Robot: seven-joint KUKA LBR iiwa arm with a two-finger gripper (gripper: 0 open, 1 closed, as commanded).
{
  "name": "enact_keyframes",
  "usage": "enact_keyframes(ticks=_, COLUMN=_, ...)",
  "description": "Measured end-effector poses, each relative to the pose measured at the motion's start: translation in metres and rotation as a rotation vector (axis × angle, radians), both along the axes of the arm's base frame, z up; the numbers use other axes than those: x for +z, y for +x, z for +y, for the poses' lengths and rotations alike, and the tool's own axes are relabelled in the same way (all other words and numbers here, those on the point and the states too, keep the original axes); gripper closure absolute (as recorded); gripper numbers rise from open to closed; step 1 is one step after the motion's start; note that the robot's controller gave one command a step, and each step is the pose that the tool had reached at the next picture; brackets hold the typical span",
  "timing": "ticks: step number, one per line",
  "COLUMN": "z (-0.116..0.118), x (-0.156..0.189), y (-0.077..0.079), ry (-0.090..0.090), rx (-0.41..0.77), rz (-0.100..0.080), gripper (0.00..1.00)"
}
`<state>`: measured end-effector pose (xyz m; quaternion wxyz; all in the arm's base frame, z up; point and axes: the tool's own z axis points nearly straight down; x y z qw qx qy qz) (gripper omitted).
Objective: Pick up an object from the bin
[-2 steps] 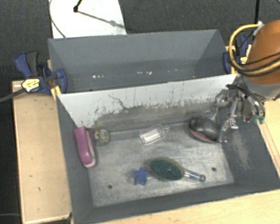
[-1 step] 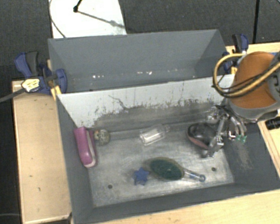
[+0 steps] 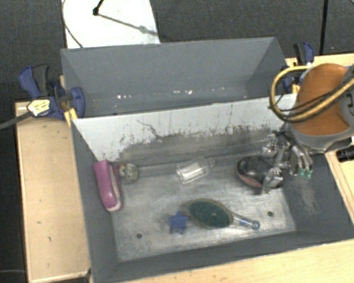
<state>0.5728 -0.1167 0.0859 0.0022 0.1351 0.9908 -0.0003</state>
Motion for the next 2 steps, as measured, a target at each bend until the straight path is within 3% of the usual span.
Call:
enact_keyframes(ticks=1, z=0.027, x=0.011, y=0.001, ry=0.0, rx=0.191, rz=-0.001, gripper=1.0)
enact_keyframes(ticks=2, z=0.054, x=0.191, y=-0.005, ry=-0.003, rx=0.474, rz=-0.006, gripper=1.0)
